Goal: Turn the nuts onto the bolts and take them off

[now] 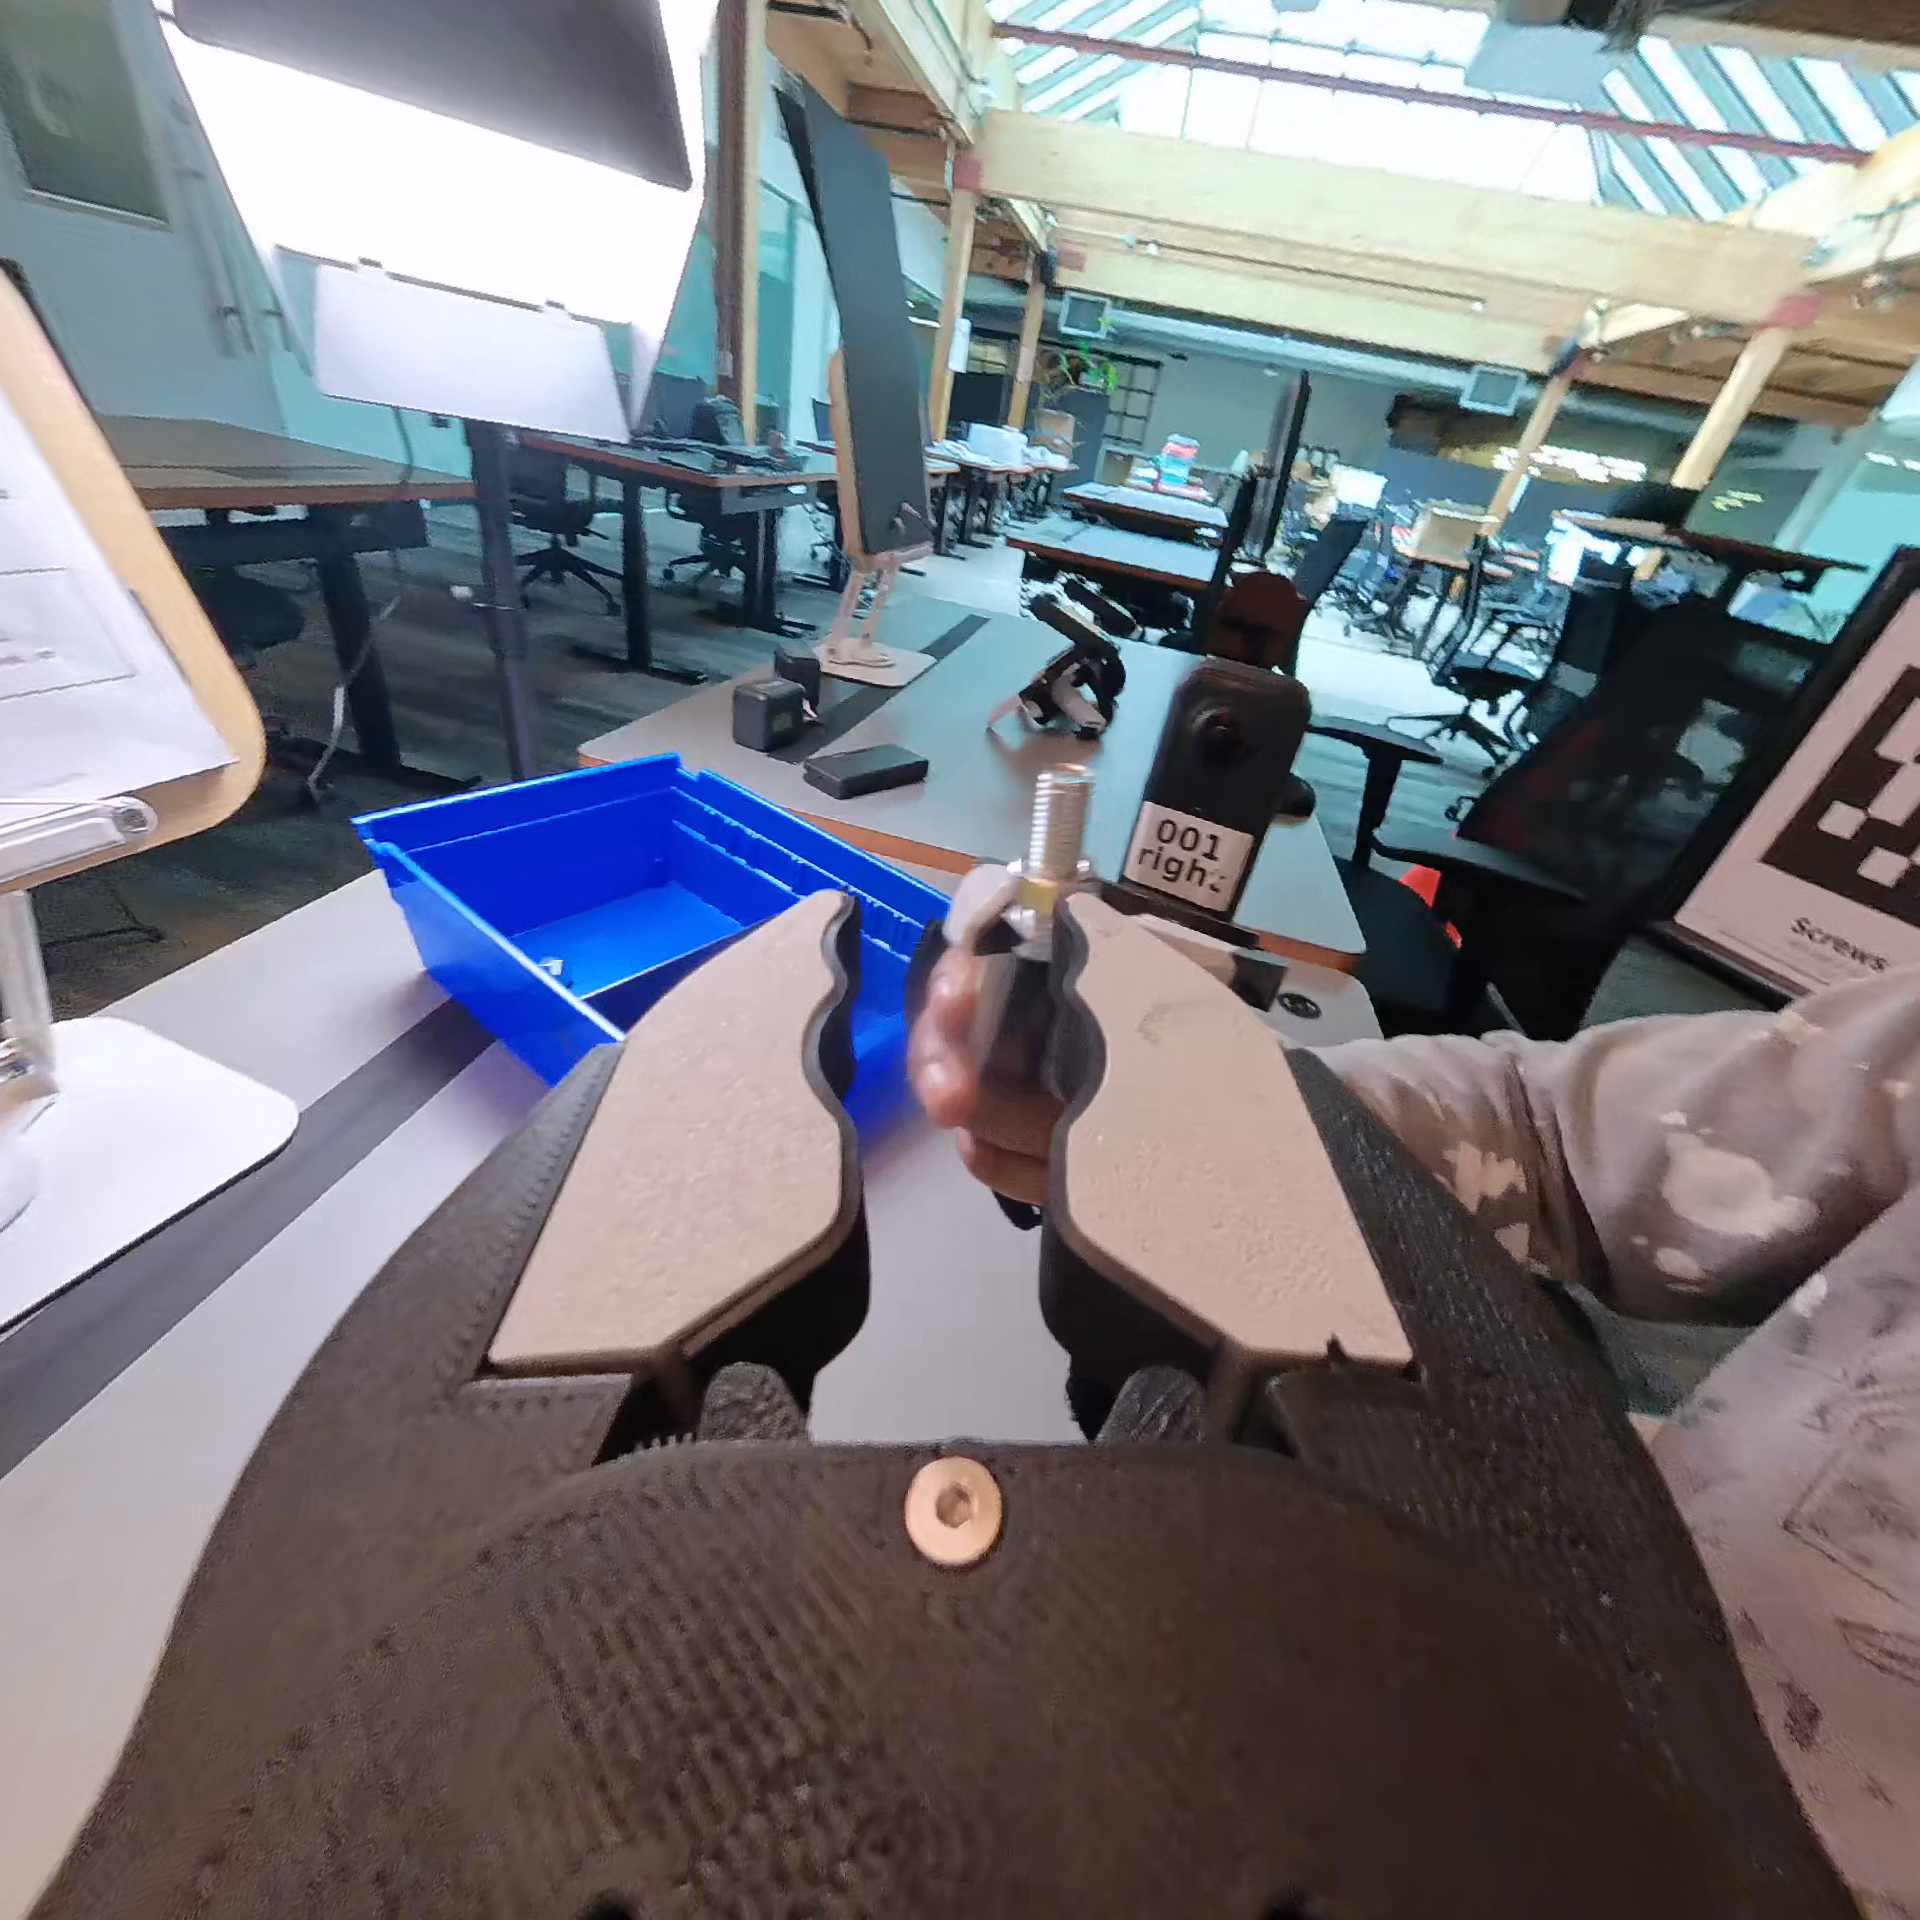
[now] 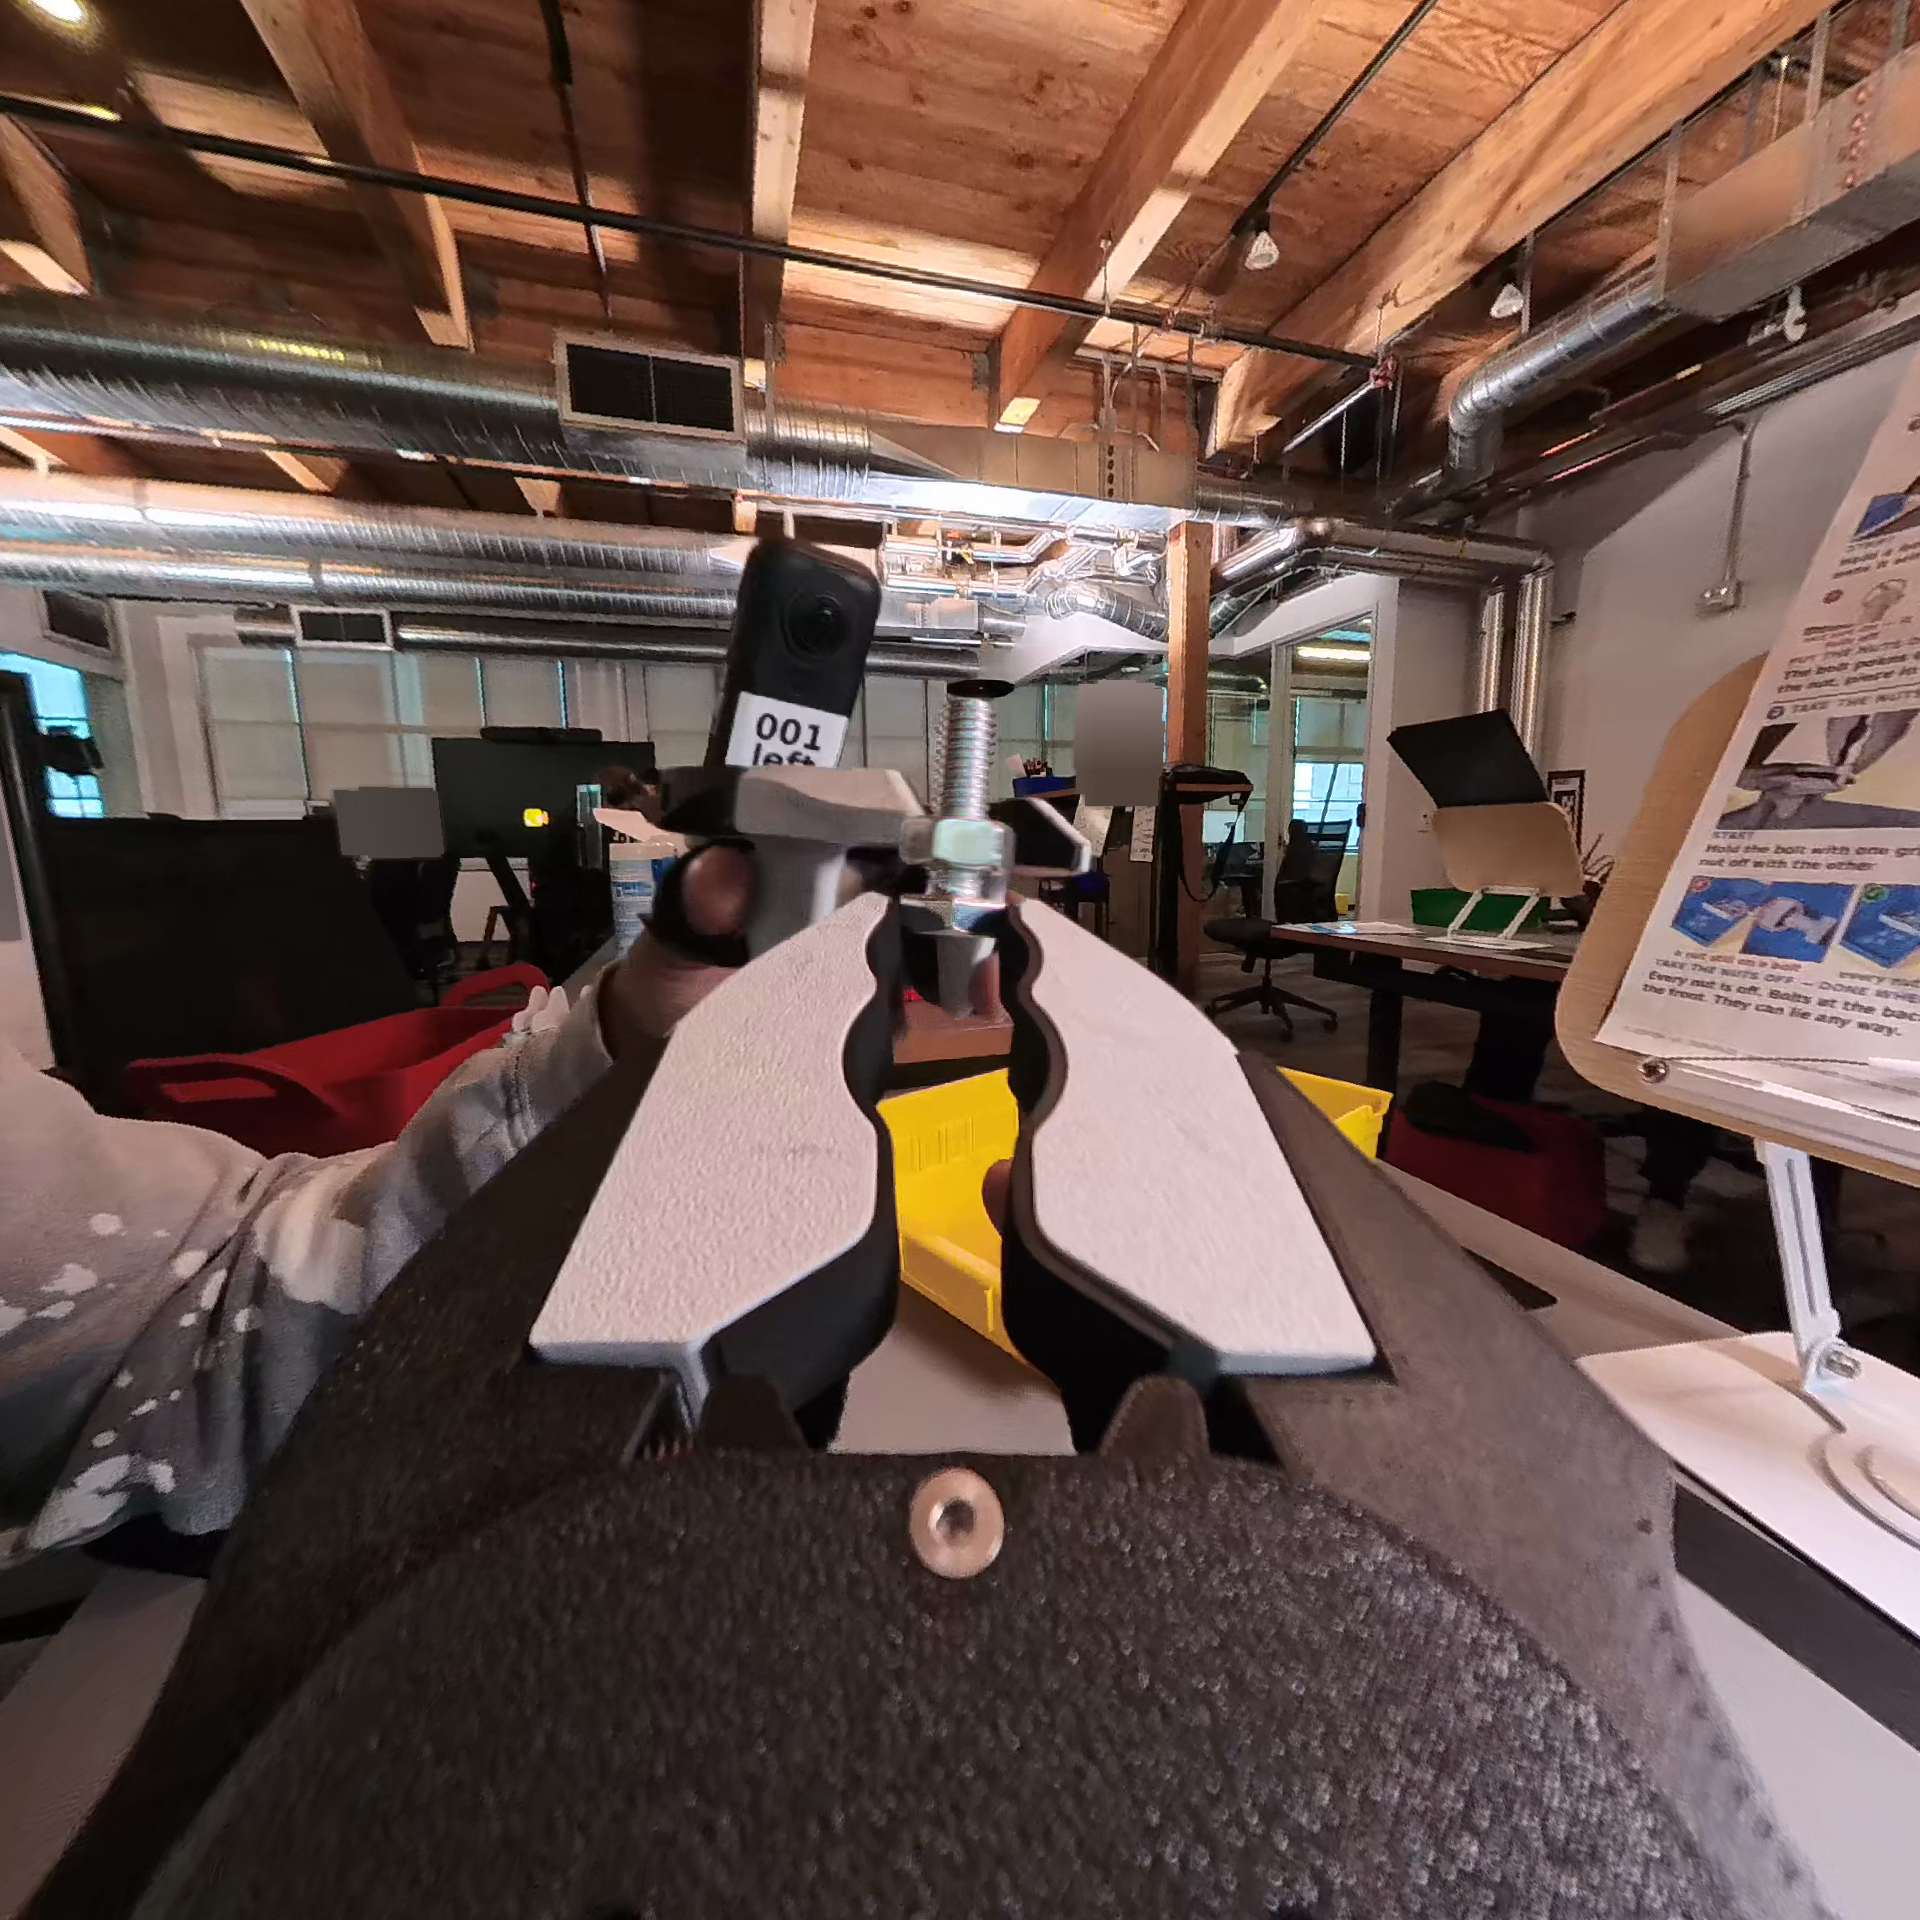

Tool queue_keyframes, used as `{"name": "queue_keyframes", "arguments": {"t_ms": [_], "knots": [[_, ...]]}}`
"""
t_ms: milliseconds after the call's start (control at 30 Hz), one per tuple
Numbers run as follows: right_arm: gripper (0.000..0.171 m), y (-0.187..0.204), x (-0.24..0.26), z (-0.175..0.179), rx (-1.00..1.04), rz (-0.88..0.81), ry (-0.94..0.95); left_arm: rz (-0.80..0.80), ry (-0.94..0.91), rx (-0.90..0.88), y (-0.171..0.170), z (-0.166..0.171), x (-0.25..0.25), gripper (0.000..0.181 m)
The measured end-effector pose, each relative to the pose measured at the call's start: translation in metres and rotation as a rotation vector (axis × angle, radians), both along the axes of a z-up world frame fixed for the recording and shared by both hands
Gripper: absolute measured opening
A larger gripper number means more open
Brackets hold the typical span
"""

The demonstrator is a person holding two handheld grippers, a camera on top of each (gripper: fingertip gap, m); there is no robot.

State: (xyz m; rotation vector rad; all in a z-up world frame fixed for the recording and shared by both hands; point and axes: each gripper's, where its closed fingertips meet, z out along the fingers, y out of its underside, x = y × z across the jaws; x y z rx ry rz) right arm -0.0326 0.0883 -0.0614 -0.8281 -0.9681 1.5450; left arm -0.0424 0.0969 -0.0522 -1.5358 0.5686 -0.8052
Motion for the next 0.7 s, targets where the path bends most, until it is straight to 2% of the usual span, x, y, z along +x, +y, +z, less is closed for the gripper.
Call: {"name": "queue_keyframes", "arguments": {"t_ms": [167,233,267,300,367,467,700], "knots": [[0.018,-0.005,-0.006,-0.005,0.003,0.006,-0.02,-0.032,0.035,-0.007,-0.001,-0.007,0.012,0.039],[0.018,0.0,-0.005,-0.005,-0.014,-0.004,-0.018,-0.023,0.008,-0.047,0.002,-0.008,0.006,0.025],[0.018,0.0,-0.001,-0.003,-0.019,0.021,0.006,0.041,0.017,-0.033,0.009,-0.009,-0.004,0.016],[0.018,0.002,0.0,-0.002,-0.029,0.024,0.01,0.067,0.035,-0.022,0.012,-0.011,-0.01,0.017],[0.018,0.003,0.001,-0.001,-0.016,0.01,0.008,0.024,0.006,-0.042,0.008,-0.009,-0.009,0.027],[0.018,0.004,0.0,-0.002,-0.016,0.004,-0.001,-0.011,0.001,-0.024,0.004,-0.007,0.0,0.033],[0.018,0.005,-0.002,-0.005,-0.013,-0.009,-0.018,-0.031,-0.023,-0.018,0.002,-0.005,0.004,0.033]]}}
